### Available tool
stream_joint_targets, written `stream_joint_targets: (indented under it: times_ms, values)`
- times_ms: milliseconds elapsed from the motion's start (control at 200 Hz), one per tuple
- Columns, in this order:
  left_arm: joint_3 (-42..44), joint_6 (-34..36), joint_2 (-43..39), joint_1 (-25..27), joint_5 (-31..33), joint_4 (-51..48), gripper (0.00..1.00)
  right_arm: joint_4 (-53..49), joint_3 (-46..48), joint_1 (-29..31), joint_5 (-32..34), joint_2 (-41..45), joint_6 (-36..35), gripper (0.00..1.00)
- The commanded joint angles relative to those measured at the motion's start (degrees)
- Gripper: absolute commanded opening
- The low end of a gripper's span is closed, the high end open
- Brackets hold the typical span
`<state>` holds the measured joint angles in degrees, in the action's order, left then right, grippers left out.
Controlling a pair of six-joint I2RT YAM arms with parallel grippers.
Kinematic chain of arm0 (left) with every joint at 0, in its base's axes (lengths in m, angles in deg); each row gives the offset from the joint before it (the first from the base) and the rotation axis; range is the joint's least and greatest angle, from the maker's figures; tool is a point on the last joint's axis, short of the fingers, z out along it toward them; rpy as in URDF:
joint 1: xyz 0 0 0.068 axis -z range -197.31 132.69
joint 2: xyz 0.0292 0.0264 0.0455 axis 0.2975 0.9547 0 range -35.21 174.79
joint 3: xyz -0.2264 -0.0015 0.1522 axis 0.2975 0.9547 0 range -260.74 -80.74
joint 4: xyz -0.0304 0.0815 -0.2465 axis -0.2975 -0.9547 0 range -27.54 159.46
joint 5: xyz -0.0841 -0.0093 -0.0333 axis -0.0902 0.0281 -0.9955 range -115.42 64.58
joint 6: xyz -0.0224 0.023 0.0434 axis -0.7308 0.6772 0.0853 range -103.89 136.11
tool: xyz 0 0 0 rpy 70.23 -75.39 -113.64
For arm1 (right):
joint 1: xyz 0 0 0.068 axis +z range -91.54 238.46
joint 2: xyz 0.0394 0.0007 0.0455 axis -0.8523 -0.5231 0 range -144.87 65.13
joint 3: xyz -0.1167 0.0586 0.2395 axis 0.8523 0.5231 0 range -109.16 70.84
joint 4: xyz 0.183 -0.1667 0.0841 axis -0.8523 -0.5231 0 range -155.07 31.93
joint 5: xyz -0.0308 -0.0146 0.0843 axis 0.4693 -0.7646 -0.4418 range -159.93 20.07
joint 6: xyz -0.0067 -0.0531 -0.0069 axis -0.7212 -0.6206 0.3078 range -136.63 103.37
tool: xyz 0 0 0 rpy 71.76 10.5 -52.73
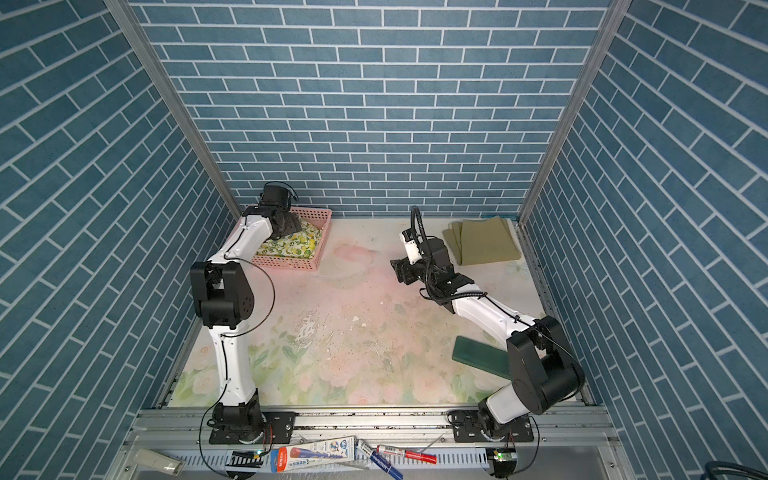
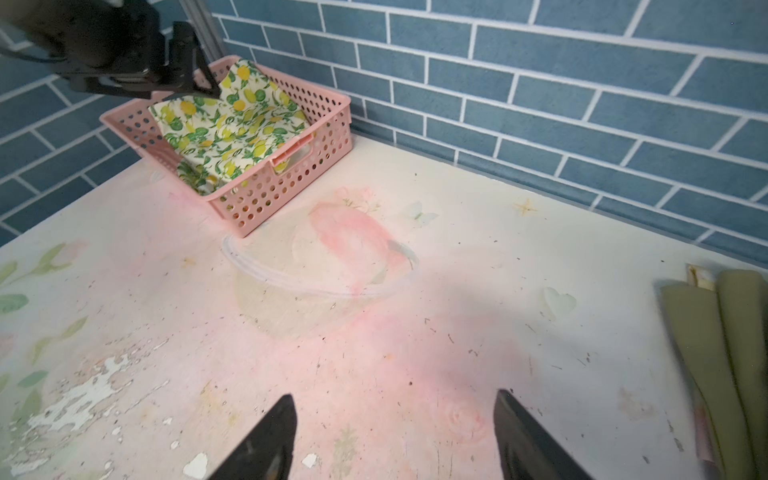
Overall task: Fold and stack the skirts
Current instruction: 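Reach the left gripper into the pink basket while the right draws back, then lift the lemon-print skirt out of the basket with the left gripper onto the table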
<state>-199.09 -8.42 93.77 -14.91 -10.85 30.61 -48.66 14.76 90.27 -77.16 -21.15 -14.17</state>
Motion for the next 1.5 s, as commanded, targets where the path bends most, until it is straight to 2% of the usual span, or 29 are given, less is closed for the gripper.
stream_joint_targets:
  times_ms: [0,160,295,385,430,515,555,585,845,1120,1290,1495]
  values:
    - [-5.2,-2.3,4.8,0.1,-6.2,-1.0,0.96,1.8,1.7,0.5,-2.1,2.0,-3.9,0.72]
    - [-12.6,-6.1,12.9,0.0,-9.9,-2.3,0.96,1.2,2.3,0.7,-0.9,3.0,-5.1,0.72]
    - [-18.2,-8.9,18.7,0.0,-8.7,-5.7,0.95,1.1,2.4,0.7,-0.5,3.4,-5.0,0.72]
    - [-21.5,-9.8,21.8,0.0,-8.1,-8.0,0.89,1.6,2.6,0.7,-0.2,3.6,-4.9,0.72]
    - [-22.8,-10.0,22.9,0.0,-8.0,-8.7,0.78,1.8,2.6,0.7,0.4,3.5,-4.9,0.72]
    - [-22.9,-10.3,23.2,0.0,-8.7,-7.9,0.28,2.0,2.7,0.7,0.5,3.6,-4.8,0.72]
    - [-21.7,-10.5,22.3,-0.1,-9.3,-6.4,0.10,2.1,2.8,0.8,0.7,3.7,-4.7,0.72]
    - [-20.6,-10.4,21.5,0.0,-10.0,-4.7,0.00,2.2,3.0,0.7,0.9,3.7,-4.6,0.72]
    - [-15.5,-9.0,9.4,0.0,-12.7,1.6,0.00,2.6,2.9,0.8,1.9,3.9,-3.7,0.72]
    - [-1.8,-5.8,-7.5,0.8,-21.2,13.3,0.00,2.1,2.5,0.6,9.4,4.8,-0.1,0.72]
    - [2.6,-2.1,-15.5,3.8,-26.1,15.6,0.00,0.2,3.6,-0.9,16.0,8.6,5.5,0.72]
    - [10.7,0.2,-24.7,9.9,-31.7,18.5,0.00,-3.1,8.6,-7.8,16.3,18.0,15.7,0.72]
